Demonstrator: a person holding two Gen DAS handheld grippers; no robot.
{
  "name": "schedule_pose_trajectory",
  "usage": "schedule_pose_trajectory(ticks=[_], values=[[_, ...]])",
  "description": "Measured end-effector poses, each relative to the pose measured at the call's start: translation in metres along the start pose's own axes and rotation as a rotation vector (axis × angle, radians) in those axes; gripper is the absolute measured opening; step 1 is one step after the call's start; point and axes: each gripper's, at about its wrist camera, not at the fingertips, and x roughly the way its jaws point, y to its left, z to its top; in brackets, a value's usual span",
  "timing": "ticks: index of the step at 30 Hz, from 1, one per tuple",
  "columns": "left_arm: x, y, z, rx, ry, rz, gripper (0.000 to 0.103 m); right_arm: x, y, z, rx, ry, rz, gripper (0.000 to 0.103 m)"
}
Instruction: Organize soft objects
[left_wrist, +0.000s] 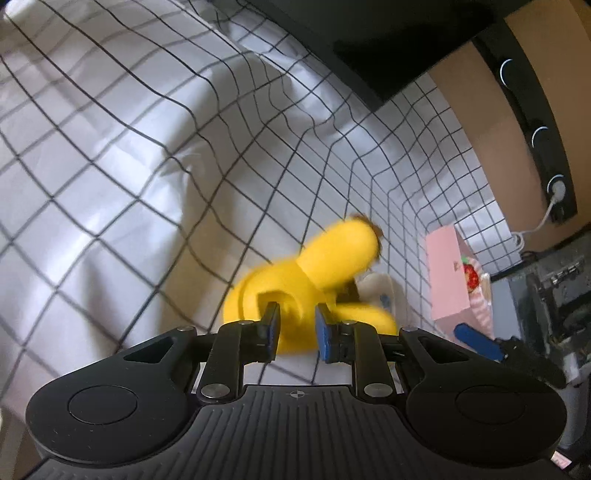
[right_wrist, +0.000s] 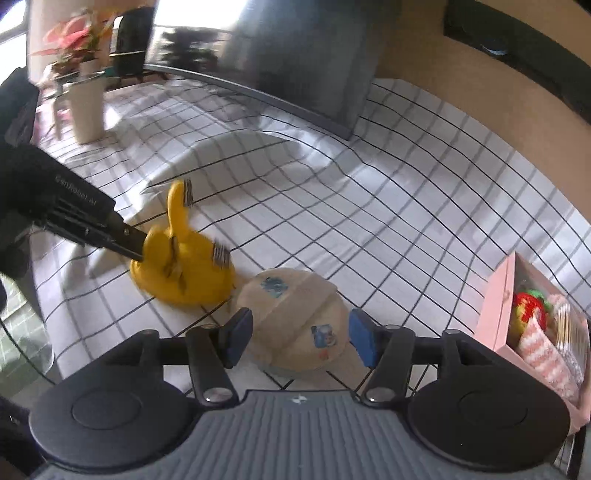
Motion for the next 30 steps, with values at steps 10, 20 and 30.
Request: schedule_pose_trajectory(ticks=[10, 20, 30], values=[[-0.047, -0.026, -0.024, 0.166, -0.159, 0.116, 0.023, -0.009, -0.007, -0.023, -0.074, -0.047, -0.009, 0.067], [-0.042, -0.074, -0.027, 0.146, -0.280, 0.195, 0.023, 0.002, -0.007, -0.028, -0.057, -0.094, -0.002, 0.067], [-0.013, -0.119, -0.027, 0.167, -0.427, 0.457, 0.023, 0.006, -0.026, -0.059, -0.011, -0.087, 0.040, 0.067]])
